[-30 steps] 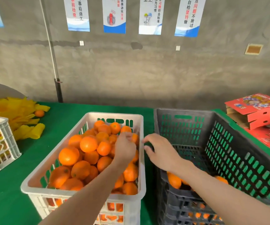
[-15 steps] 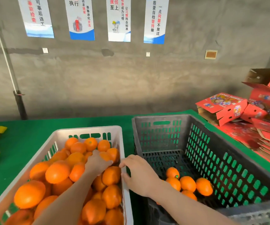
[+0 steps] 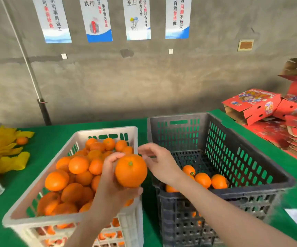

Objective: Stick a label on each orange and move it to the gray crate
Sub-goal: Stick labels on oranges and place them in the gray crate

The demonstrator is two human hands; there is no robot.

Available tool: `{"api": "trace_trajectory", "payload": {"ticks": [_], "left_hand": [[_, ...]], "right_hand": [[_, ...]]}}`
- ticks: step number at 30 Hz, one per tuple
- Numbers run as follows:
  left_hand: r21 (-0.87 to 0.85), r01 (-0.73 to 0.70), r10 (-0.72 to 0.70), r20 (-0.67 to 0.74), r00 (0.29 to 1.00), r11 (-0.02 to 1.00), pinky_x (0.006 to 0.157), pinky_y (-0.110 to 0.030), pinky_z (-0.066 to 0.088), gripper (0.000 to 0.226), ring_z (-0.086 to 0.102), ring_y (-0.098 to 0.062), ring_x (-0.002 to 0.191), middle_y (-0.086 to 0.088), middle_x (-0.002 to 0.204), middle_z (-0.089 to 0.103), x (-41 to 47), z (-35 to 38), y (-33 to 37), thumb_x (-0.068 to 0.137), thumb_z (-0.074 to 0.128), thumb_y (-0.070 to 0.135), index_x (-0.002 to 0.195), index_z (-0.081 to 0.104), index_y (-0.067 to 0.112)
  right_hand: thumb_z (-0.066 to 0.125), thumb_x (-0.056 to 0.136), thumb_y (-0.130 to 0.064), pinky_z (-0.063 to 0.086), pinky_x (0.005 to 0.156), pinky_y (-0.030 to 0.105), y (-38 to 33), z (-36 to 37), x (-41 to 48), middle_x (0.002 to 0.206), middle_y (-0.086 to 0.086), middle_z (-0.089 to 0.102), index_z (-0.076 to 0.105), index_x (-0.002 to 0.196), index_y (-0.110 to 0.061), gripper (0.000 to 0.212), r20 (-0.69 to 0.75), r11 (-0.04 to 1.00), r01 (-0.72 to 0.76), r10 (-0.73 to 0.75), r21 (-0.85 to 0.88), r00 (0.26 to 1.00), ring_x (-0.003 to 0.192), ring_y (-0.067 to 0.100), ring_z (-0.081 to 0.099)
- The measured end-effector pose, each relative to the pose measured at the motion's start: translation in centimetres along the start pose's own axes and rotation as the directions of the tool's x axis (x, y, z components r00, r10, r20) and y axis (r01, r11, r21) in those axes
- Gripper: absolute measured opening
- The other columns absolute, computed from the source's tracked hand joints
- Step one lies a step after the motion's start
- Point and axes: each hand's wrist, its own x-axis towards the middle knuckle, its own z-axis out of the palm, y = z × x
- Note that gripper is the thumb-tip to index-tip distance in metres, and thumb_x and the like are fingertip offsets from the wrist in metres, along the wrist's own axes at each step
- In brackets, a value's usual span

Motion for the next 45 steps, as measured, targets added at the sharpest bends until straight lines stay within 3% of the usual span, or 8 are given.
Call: {"api": "trace_trajectory", "payload": {"ticks": [5, 8, 13, 18, 27, 34, 41, 45], "left_hand": [[-0.180, 0.223, -0.201, 0.134, 0.970, 0.958, 0.072, -0.033, 0.058, 0.084, 0.068, -0.017, 0.094, 0.017, 0.109, 0.061, -6.3, 2.8, -0.5, 0.037, 0.091, 0.028, 0.111, 0.055, 0.051], [-0.162, 0.428, -0.379, 0.262, 0.887, 0.889, 0.080, -0.040, 0.057, 0.096, 0.069, -0.022, 0.096, 0.011, 0.104, 0.069, -9.5, 4.6, -2.1, 0.027, 0.097, 0.039, 0.115, 0.058, 0.042], [-0.329, 0.789, -0.705, 0.357, 0.612, 0.519, 0.067, -0.035, 0.059, 0.097, 0.067, -0.035, 0.100, -0.015, 0.116, 0.064, -13.2, 7.4, -5.8, 0.041, 0.097, 0.030, 0.124, 0.052, 0.010], [-0.354, 0.810, -0.800, 0.222, 0.558, 0.467, 0.071, -0.037, 0.058, 0.085, 0.063, -0.035, 0.105, -0.017, 0.120, 0.059, -14.9, 8.4, -8.9, 0.055, 0.080, 0.027, 0.130, 0.046, 0.003], [-0.167, 0.788, -0.738, 0.278, 0.615, 0.593, 0.108, -0.046, 0.036, 0.107, 0.054, -0.028, 0.117, -0.011, 0.124, 0.060, -15.8, 9.1, -10.2, 0.039, 0.082, 0.053, 0.131, 0.049, 0.009], [0.151, 0.626, -0.564, 0.626, 0.539, 0.765, 0.094, -0.034, 0.048, 0.069, 0.066, -0.018, 0.100, -0.002, 0.103, 0.071, -12.6, 10.7, -8.3, 0.055, 0.076, 0.052, 0.110, 0.065, 0.013], [0.021, 0.730, -0.571, 0.639, 0.515, 0.683, 0.084, -0.027, 0.051, 0.104, 0.064, -0.020, 0.104, -0.004, 0.113, 0.069, -11.4, 11.6, -9.1, 0.031, 0.084, 0.069, 0.116, 0.061, 0.013], [-0.154, 0.822, -0.595, 0.619, 0.513, 0.548, 0.079, -0.032, 0.052, 0.108, 0.065, -0.023, 0.099, -0.008, 0.109, 0.070, -11.7, 11.6, -10.3, 0.027, 0.091, 0.057, 0.119, 0.057, 0.013]], "right_hand": [[0.052, 0.093, -0.011, 0.053, 0.075, 0.022, -0.7, -3.7, -10.1, 0.092, -0.015, 0.065, 0.059, 0.104, -0.026, 0.020, -0.034, 0.983, 0.130, -0.126, 0.130, 0.991, 0.085, 0.001, 0.064], [0.053, 0.094, -0.011, 0.053, 0.071, 0.025, 2.8, -5.2, -15.2, 0.087, -0.006, 0.069, 0.063, 0.100, -0.020, 0.014, 0.005, 0.992, -0.022, 0.022, 0.121, 1.000, 0.078, 0.011, 0.066], [0.050, 0.097, -0.016, 0.042, 0.101, 0.027, 12.3, -4.4, -20.1, 0.121, 0.004, 0.063, 0.062, 0.118, -0.012, 0.024, 0.405, 0.850, -0.281, 0.471, -0.444, 0.784, 0.115, 0.019, 0.056], [0.048, 0.096, -0.023, 0.028, 0.112, 0.038, 16.2, -1.9, -21.5, 0.148, 0.002, 0.042, 0.034, 0.145, -0.028, 0.051, 0.489, 0.754, -0.198, 0.577, -0.626, 0.654, 0.136, 0.025, 0.035], [0.052, 0.093, -0.006, 0.045, 0.094, 0.036, 15.8, -2.7, -20.9, 0.098, 0.001, 0.064, 0.052, 0.126, -0.017, 0.034, 0.435, 0.821, -0.212, 0.478, -0.531, 0.763, 0.098, 0.020, 0.058], [0.055, 0.089, -0.001, 0.048, 0.080, 0.037, 13.5, -4.0, -20.6, 0.088, -0.002, 0.055, 0.051, 0.084, -0.028, 0.027, 0.459, 0.921, -0.124, 0.297, -0.369, 0.837, 0.084, 0.017, 0.052], [0.070, 0.084, -0.025, 0.023, 0.102, 0.031, 13.6, -3.7, -23.3, 0.120, 0.001, 0.051, 0.072, 0.099, -0.016, 0.017, 0.295, 0.911, 0.037, 0.094, -0.411, 0.951, 0.118, 0.012, 0.036], [0.077, 0.075, -0.023, 0.030, 0.090, 0.032, 13.2, -3.1, -25.0, 0.107, 0.004, 0.059, 0.075, 0.093, -0.017, 0.019, 0.170, 0.900, 0.143, -0.078, -0.412, 0.982, 0.107, 0.009, 0.038]]}}
